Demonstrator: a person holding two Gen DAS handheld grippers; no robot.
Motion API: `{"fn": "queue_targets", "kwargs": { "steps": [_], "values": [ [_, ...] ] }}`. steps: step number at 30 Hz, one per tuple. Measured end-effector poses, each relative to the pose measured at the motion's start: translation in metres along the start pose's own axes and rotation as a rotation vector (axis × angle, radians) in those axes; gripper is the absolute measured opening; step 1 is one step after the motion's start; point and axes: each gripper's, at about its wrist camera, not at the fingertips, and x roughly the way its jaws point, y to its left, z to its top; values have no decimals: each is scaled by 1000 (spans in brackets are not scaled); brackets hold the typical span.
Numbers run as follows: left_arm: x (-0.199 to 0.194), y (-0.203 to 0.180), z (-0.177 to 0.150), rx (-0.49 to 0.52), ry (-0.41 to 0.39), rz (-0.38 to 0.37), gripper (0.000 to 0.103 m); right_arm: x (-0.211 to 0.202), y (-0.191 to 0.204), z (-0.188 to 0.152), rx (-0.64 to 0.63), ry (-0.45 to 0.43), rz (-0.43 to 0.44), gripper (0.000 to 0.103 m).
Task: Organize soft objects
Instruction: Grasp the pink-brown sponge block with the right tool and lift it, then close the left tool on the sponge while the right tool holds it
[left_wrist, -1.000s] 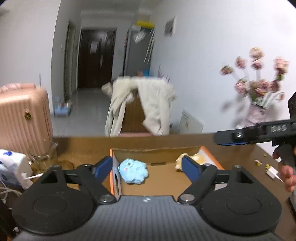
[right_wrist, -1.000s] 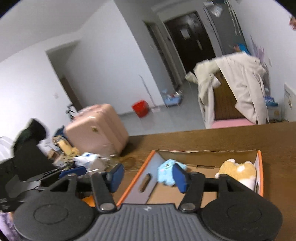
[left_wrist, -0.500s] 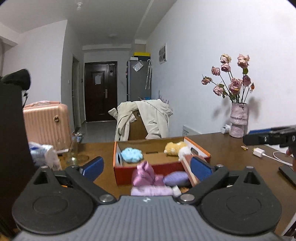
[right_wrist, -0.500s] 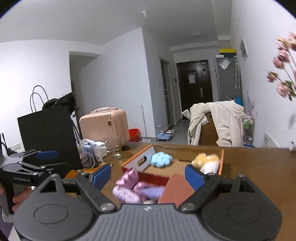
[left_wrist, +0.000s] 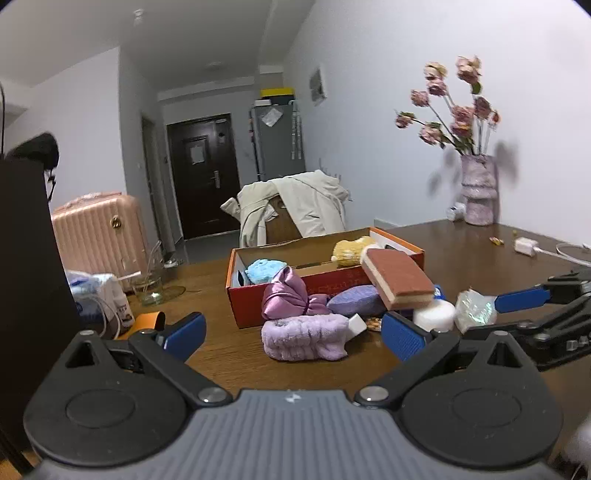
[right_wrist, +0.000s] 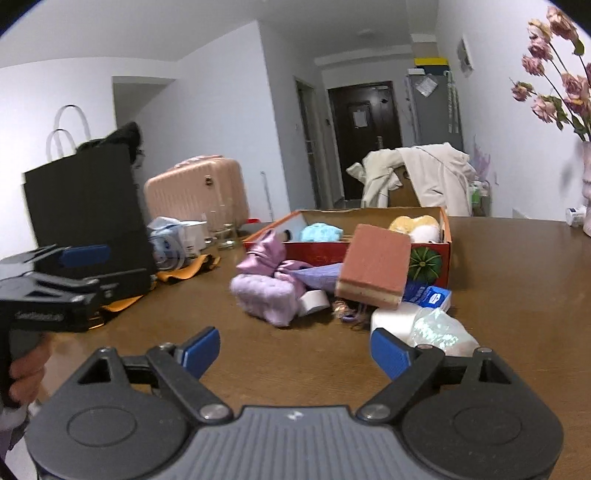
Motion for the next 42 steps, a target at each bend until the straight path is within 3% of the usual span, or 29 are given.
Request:
{"fn": "queue_targets", "kwargs": {
  "steps": [5,8,12,17,18,19,20,23,27,32,36,42],
  "values": [
    [31,12,-3,-68,36,54,103,46,-15,16,37,-26,-122,90],
    [50,19,-2,-89,72,99,103,80,-27,28,65,-29,-152,99],
    [67,29,-4,-122,89,112,103,113,-39,41,68,-29,-247,99],
    [85,30,-4,-119,115,98,103,140,-52,48,97,8,-243,94],
    [87,29,-3,-121,117,97,103,142,-54,48,103,10,-225,89],
    [88,28,-2,-126,117,96,103,143,-54,47,103,16,-204,74],
    [89,26,-1,-134,116,93,103,144,-53,47,93,31,-184,73],
    [85,24,3,-150,98,75,103,133,-40,47,15,34,-160,72],
    [78,23,6,-167,75,11,103,92,-2,44,-117,4,-34,72],
    [69,32,6,-238,94,-50,103,67,27,16,-207,143,161,73],
    [67,36,-7,-318,155,-110,103,63,38,-9,-259,236,196,73],
    [69,31,-26,-388,208,-181,102,58,42,-29,-293,302,237,73]
  ]
}}
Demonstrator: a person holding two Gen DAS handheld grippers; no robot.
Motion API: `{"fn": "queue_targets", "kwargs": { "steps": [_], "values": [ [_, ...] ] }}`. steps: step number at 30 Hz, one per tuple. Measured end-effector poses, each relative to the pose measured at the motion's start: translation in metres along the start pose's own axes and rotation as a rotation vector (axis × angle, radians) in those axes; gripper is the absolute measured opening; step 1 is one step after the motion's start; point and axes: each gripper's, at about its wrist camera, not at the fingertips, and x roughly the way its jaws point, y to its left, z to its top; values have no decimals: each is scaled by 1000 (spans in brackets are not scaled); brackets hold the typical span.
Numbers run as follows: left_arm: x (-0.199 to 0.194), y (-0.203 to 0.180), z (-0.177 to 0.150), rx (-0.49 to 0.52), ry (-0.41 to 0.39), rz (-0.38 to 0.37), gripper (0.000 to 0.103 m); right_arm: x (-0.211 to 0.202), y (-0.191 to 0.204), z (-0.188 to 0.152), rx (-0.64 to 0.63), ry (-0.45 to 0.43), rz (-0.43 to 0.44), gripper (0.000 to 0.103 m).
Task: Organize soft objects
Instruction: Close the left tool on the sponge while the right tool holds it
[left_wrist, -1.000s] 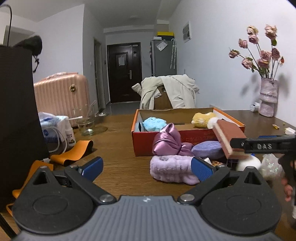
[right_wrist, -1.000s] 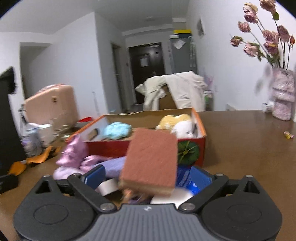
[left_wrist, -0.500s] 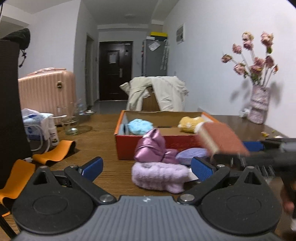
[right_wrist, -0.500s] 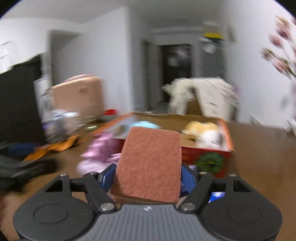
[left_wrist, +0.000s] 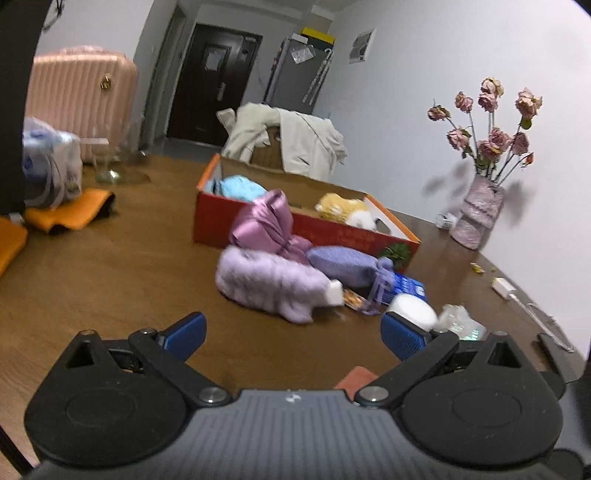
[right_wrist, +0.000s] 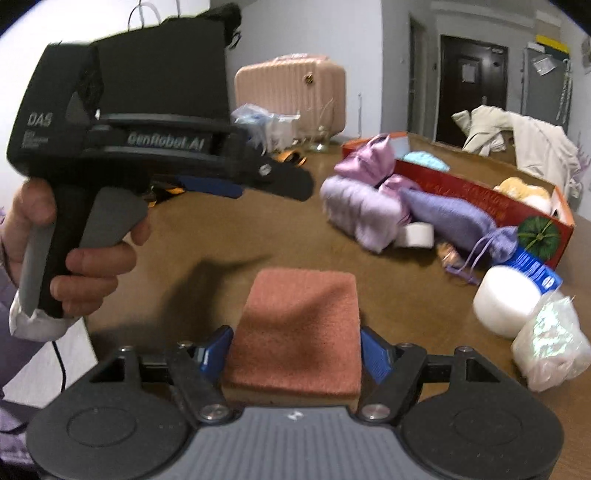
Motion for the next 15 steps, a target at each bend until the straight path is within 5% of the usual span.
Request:
{"fn": "queue_targets", "kwargs": {
  "steps": [5,7,12,15],
  "values": [
    [14,-2,-13,-13,93,-87,71,-9,5,-6,-43,4,-39,83],
    [23,-5,-18,-14,161,-96,42,-15,0,-9,-10,-14,-66,85],
    [18,-10,-34,-51,185,-183,35,-34,-24,-24,164,-34,-200,86],
    [13,-11,-38,-54,190,-201,35,-43,-43,-33,296,-76,-201,85]
  ]
}}
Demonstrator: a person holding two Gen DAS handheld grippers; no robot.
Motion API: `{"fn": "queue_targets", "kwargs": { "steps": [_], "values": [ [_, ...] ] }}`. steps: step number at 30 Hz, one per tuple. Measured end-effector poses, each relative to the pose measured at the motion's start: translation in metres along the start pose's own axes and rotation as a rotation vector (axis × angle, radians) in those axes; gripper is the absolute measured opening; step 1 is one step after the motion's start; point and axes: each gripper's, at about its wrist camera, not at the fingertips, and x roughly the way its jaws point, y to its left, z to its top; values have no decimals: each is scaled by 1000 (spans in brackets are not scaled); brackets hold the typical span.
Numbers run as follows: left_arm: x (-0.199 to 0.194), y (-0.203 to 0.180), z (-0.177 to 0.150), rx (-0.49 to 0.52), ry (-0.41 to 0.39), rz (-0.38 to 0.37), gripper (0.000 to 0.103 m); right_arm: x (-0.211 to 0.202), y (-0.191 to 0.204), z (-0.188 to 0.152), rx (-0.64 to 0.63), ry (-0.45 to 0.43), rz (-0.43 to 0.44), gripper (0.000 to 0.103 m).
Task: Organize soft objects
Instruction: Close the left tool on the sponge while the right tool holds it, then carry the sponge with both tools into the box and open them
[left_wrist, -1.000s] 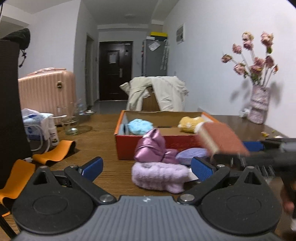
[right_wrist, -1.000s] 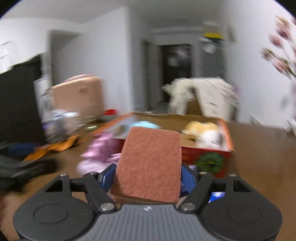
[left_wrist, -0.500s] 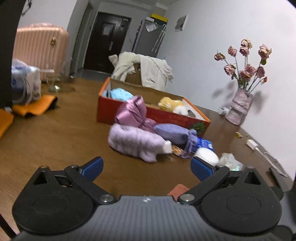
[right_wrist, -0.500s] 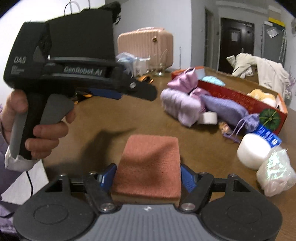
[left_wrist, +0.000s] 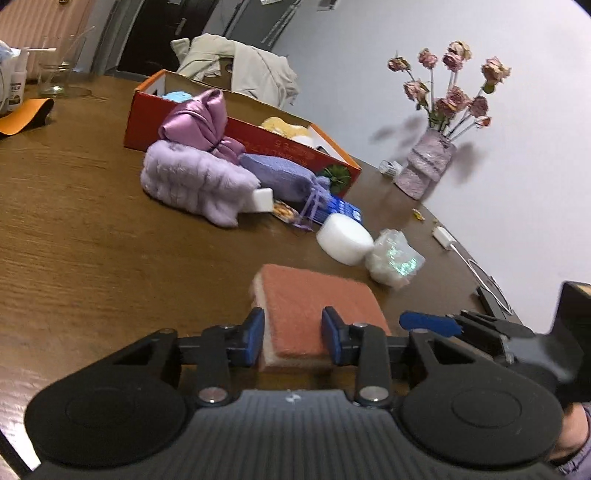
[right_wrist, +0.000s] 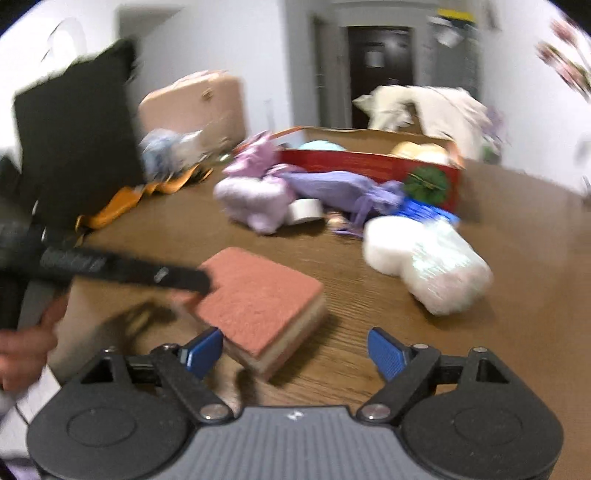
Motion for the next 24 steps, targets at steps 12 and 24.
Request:
{"fn": "queue_targets", "kwargs": {
  "steps": [12,24],
  "values": [
    [11,13,16,-56,7,-28,36,21,-30,7,304,-63,159,63],
    [7,10,41,-60,-56,-55,34,32,-38,24,366,-98,195,41]
  ]
}}
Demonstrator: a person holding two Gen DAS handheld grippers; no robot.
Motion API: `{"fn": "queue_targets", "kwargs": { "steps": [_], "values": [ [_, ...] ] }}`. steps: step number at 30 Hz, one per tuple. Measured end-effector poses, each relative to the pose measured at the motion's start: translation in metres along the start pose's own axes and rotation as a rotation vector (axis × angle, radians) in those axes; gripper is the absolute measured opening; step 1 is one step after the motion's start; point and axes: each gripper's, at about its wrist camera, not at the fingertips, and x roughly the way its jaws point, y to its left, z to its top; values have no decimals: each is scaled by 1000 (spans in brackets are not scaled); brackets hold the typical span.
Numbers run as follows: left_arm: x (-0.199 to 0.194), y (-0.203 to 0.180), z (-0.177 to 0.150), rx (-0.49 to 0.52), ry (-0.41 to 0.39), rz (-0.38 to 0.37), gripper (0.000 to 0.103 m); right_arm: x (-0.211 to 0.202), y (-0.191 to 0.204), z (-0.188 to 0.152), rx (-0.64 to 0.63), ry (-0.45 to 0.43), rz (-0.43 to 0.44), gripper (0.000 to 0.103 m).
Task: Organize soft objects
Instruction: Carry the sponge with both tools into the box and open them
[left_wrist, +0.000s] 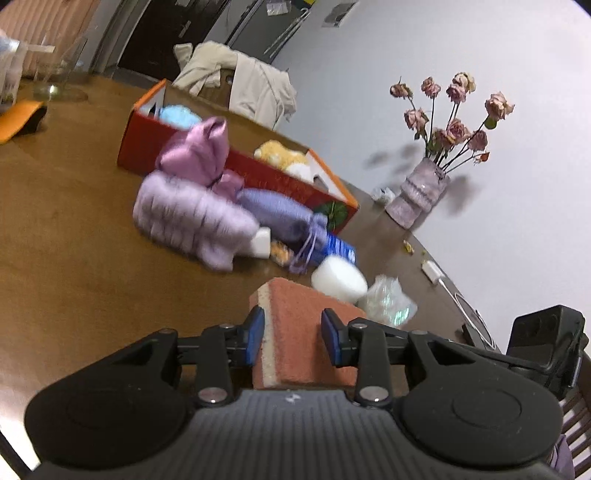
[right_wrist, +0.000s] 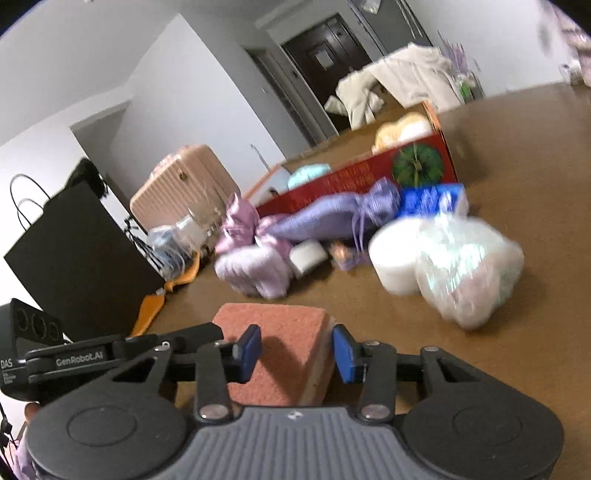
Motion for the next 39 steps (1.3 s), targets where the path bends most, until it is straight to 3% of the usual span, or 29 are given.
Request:
{"fn": "queue_targets", "kwargs": {
  "steps": [3,6,10,15,19,21,24,26,30,32,34,39],
  "values": [
    [0,-12,27,60,-59,-10,34,-5,8,26,-37,-53,16,42],
    [8,-16,66,58,-108,-46,34,-1,13,70,-107,-102,32,42],
    [42,-9,135,30,-135,-15,34,32,7,138,-112,-83,48,41],
    [116,17,217,-41,-56,58,34,101,-18,223,-49,-30,41,42],
    [190,48,266,-108,53,138,34,180,-47,274,21,70,-35,41],
    [217,59,277,-72,76,171,35,218,-62,287,50,114,-86,41],
    [249,76,281,-95,137,228,34,257,-73,291,43,147,-142,41],
    [266,82,279,-79,166,296,34,280,-76,291,22,166,-175,41],
    [278,93,272,-95,193,325,37,303,-73,285,-44,179,-243,37],
    [271,90,272,-82,180,326,40,302,-70,283,-68,165,-252,40],
    [257,80,272,-43,153,332,46,295,-66,284,-64,163,-243,51],
    [199,47,272,49,81,307,55,234,-50,300,-61,84,-179,60]
  ]
}}
